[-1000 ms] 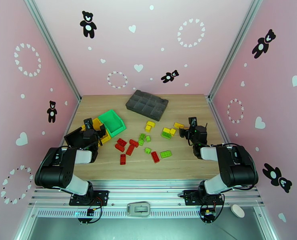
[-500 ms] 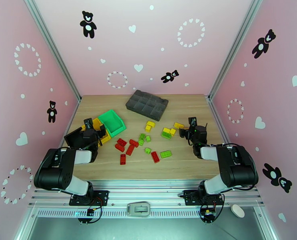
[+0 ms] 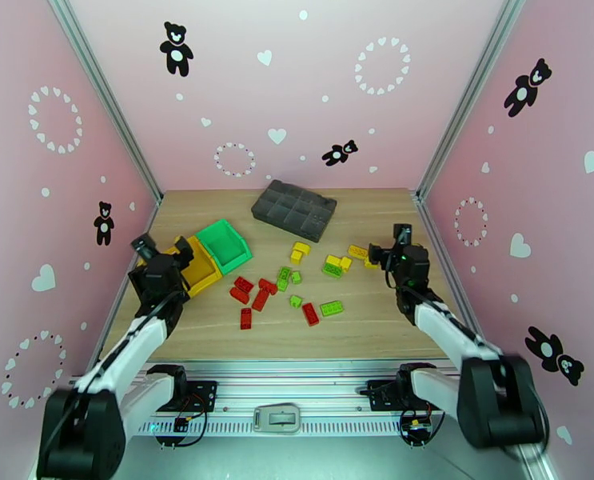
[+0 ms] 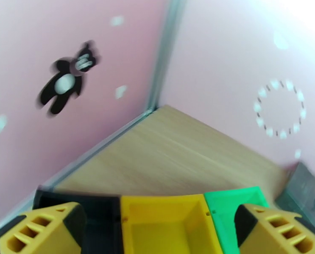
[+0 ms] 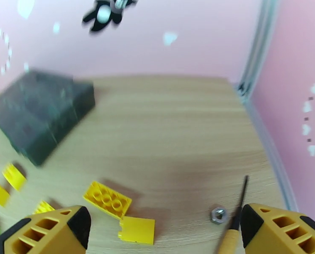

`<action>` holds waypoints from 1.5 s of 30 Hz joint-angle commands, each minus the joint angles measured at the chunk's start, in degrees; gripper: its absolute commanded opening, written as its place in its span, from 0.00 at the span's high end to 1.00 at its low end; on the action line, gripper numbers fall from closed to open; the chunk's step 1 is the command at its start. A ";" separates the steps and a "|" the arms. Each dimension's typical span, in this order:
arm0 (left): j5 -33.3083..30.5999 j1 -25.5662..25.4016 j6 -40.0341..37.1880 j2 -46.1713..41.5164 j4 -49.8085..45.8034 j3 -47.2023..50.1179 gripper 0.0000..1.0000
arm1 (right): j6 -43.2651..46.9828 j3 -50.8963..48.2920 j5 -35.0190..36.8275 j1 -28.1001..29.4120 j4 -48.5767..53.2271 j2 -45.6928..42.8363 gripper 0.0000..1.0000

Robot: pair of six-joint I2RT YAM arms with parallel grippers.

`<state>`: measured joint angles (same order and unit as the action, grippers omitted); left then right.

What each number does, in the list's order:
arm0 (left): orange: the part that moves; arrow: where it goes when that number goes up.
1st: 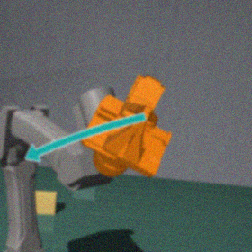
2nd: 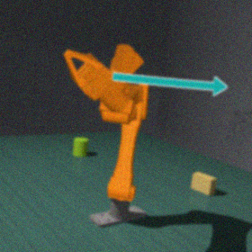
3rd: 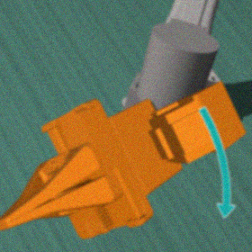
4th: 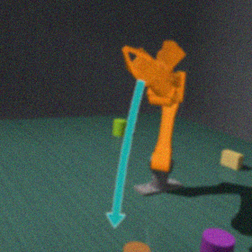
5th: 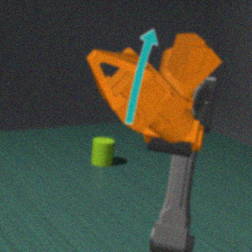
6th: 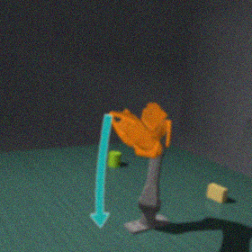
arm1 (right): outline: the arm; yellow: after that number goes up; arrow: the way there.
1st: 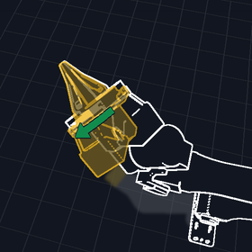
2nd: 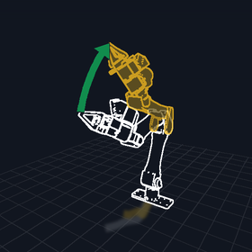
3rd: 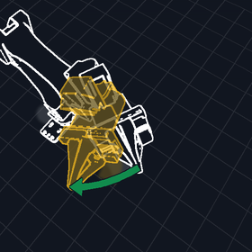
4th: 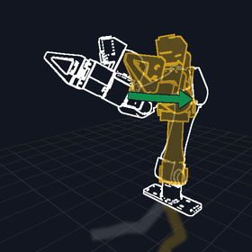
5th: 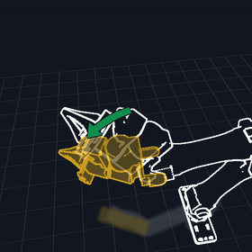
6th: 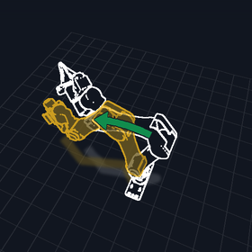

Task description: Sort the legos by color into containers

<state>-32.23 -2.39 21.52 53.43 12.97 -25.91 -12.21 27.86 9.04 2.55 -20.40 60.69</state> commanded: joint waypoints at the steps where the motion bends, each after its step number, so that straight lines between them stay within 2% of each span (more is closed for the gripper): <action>1: -1.94 -0.07 6.88 -6.07 -17.84 -2.35 0.01 | -17.66 4.61 13.12 -0.41 22.05 -5.33 0.01; 3: -2.57 -0.07 7.78 -11.07 -25.09 -3.28 0.02 | -25.91 9.35 21.22 -0.76 36.86 -6.10 0.01; 4: -3.16 -0.07 8.91 -13.43 -28.31 -3.34 0.02 | -26.75 10.67 20.99 -1.14 40.51 -6.19 0.01; 7: -3.10 0.10 16.93 -22.71 -36.95 -2.12 0.02 | -24.62 10.54 11.85 -1.49 42.22 -8.32 0.02; 9: 1.63 0.24 20.36 -28.95 -41.46 -1.62 0.02 | -24.05 9.22 6.04 -1.49 42.73 -10.67 0.05; 12: 9.55 0.21 20.01 -34.56 -45.99 -2.00 0.01 | -22.72 9.59 -1.38 -1.41 45.72 -12.32 0.11; 17: 21.15 0.19 18.64 -36.52 -52.93 -3.99 0.02 | -20.25 10.90 -9.64 0.24 48.81 -12.47 0.12; 20: 28.65 0.05 17.08 -32.86 -53.35 -4.76 0.02 | -19.48 11.81 -13.77 3.25 48.63 -10.79 0.17; 23: 34.06 -1.10 16.84 -27.03 -51.60 -5.32 0.02 | -18.97 14.31 -12.22 8.19 50.15 -7.41 0.19; 25: 35.37 -2.61 17.02 -23.70 -50.33 -5.68 0.03 | -18.64 16.33 -10.76 11.51 51.04 -4.84 0.19; 30: 31.93 -10.65 18.05 -15.97 -49.36 -7.90 0.06 | -17.89 22.25 -7.26 20.47 54.07 4.97 0.17; 37: 21.63 -24.61 19.96 -4.01 -52.33 -11.81 0.08 | -17.59 29.32 -5.79 33.02 55.36 17.79 0.20; 45: 20.73 -34.65 23.64 6.51 -48.04 -10.26 0.15 | -19.02 34.97 -2.52 43.63 57.19 26.07 0.23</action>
<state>-9.58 -34.57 42.94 57.47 -36.51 -36.58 -30.70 60.55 4.25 44.36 34.37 85.47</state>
